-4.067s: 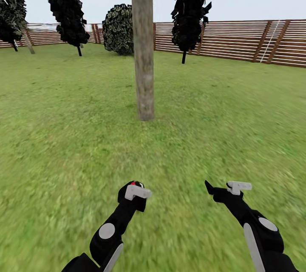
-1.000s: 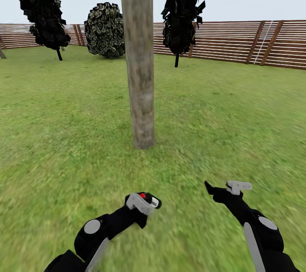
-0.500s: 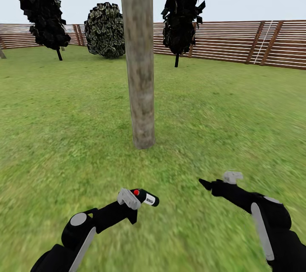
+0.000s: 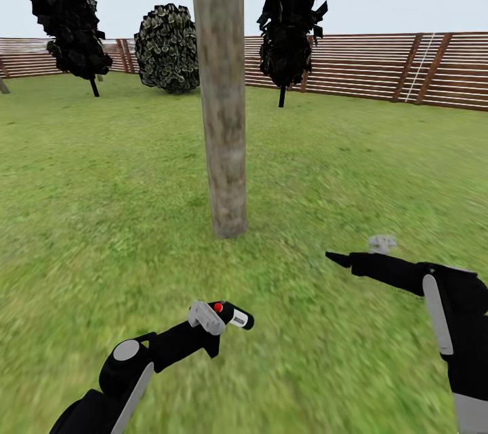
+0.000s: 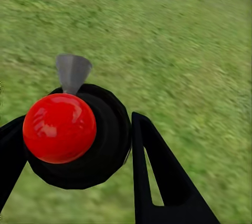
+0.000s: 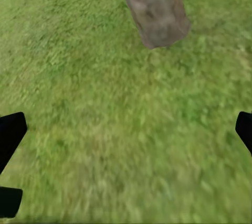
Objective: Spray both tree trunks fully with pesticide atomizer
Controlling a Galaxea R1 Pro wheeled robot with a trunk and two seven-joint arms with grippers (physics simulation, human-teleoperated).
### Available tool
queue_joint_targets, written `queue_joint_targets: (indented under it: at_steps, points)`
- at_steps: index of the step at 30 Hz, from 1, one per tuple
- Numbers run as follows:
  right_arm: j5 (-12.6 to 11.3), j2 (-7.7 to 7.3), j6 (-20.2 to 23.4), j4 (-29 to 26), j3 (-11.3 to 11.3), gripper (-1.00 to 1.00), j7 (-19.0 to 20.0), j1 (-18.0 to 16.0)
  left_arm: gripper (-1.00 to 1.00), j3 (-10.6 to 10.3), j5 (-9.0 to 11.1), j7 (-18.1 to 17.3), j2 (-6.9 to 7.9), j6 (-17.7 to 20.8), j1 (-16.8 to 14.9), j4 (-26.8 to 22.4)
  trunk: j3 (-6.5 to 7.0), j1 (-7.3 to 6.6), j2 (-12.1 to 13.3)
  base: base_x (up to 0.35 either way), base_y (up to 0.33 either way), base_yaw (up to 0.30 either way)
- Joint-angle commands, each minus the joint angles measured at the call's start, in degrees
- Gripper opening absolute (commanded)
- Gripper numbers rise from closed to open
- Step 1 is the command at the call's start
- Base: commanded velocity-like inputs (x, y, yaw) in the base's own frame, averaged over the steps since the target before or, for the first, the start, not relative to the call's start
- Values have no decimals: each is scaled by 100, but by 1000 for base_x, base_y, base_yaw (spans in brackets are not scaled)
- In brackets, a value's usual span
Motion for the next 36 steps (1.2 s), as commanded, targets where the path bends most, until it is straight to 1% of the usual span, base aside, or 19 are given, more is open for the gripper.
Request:
queue_joint_targets:
  at_steps: [1, 2, 3, 4, 6, 11, 17, 22, 25, 28, 29, 30, 31, 36]
  points:
    - [-51, -32, 107, -2, -7, 100, 110, -64, -100, -8, 37, 19, 2, 58, -5, -1, -5, 1, -2, 216, 0, 0]
    - [-50, -94, 151, -2, -8, 100, 294, -140, -100, -10, 31, 19, 2, 71, -5, 4, -5, 1, -2, 259, 0, 0]
    - [-51, -135, 151, -2, -8, 100, 394, -174, -100, -10, 29, 19, 3, 76, -5, 5, -5, 1, -2, 275, 0, 0]
    - [-55, -229, 151, -2, -5, 100, 598, -242, -100, -11, 27, 19, 0, 80, -6, 7, -5, 1, -2, 297, 0, 0]
    - [-72, -328, 151, -2, 0, 100, 860, -335, -100, -12, 35, 19, 1, 59, -6, 9, -5, 1, -2, 310, 0, 0]
    - [-96, -411, 151, 2, 45, 100, 1107, -426, -100, -13, 40, 22, 1, 54, -6, 11, -5, 1, -2, 326, 0, 0]
    - [-100, -430, 151, 6, 73, 100, 1165, -444, -100, -13, 44, 17, -1, 16, -6, 11, -5, 1, -2, 223, 0, 0]
    - [-102, -394, 151, 7, 329, 100, 1186, -453, -100, -13, 46, 17, -5, -5, -6, 11, -5, 1, -2, 42, 0, 0]
    - [-111, -374, 151, 7, 434, 100, 1188, -490, -100, -13, 46, 18, -5, -8, -6, 11, -5, 1, -2, 12, 0, 0]
    - [-179, -357, 151, 7, 613, 100, 1189, -713, -100, -13, 38, 19, -5, -8, -6, 11, -5, 1, -2, 5, 0, 0]
    - [-245, -353, 151, 7, 746, 100, 1190, -842, -100, -13, 36, 16, -5, -5, -6, 11, -5, 1, -2, 2, 0, 0]
    - [-285, -351, 151, 7, 821, 100, 1190, -897, -100, -13, 35, 15, -5, -5, -6, 11, -5, 1, -2, 2, 0, 0]
    - [-365, -349, 151, 7, 955, 100, 1190, -996, -100, -13, 32, 13, -5, -3, -6, 11, -5, 1, -2, 1, 0, 0]
    - [-552, -352, 151, 12, 1159, 100, 1190, -1263, -100, -13, 28, 19, -5, -2, -6, 11, -5, 1, -2, 0, 0, 0]
